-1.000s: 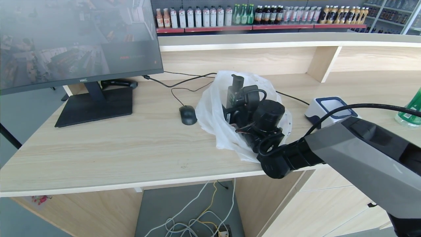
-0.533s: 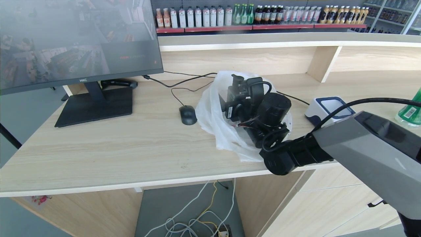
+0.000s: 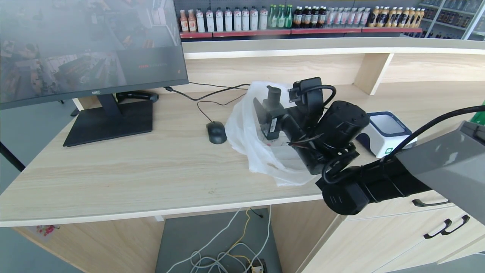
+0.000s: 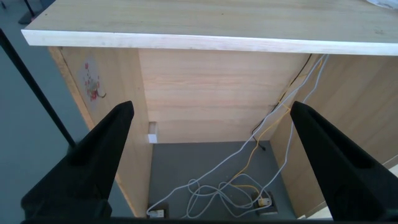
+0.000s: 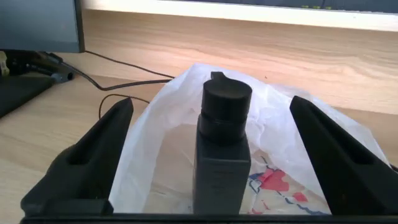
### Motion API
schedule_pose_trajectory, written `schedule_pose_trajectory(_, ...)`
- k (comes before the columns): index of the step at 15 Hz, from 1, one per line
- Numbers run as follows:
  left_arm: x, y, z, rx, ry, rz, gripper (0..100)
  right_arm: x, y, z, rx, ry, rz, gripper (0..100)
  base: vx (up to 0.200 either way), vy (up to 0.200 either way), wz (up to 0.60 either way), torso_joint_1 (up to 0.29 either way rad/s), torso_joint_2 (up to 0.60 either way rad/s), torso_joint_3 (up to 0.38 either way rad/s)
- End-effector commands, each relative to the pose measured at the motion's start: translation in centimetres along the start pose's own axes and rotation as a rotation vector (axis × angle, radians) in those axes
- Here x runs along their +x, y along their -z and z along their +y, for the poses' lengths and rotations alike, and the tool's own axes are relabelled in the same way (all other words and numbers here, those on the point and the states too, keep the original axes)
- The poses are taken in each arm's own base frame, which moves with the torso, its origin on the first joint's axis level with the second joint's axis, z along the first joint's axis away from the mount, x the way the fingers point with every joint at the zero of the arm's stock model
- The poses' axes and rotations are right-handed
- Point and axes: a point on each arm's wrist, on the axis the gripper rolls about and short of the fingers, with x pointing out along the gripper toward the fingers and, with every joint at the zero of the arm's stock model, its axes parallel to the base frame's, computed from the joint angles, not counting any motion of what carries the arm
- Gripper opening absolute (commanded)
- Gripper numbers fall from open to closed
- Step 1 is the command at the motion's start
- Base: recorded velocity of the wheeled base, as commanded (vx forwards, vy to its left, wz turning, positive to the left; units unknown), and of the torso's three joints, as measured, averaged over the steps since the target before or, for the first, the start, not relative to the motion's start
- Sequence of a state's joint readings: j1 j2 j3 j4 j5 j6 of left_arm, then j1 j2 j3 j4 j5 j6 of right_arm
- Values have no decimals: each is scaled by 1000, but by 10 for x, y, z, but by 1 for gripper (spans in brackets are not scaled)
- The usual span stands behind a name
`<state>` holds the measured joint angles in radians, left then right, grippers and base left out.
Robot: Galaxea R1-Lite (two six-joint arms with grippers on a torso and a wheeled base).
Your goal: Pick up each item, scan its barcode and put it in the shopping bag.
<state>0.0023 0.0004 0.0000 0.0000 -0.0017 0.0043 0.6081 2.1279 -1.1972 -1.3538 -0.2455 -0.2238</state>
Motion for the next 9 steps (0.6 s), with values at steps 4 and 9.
schedule_pose_trajectory(4, 0, 0, 0, 0, -1, 0, 100, -39, -33, -16, 3, 9, -57, 100, 0, 0, 0, 0, 0, 0)
schedule_pose_trajectory(9, 0, 0, 0, 2, -1, 0, 100, -77, -42, -29, 6, 7, -46, 100, 0, 0, 0, 0, 0, 0)
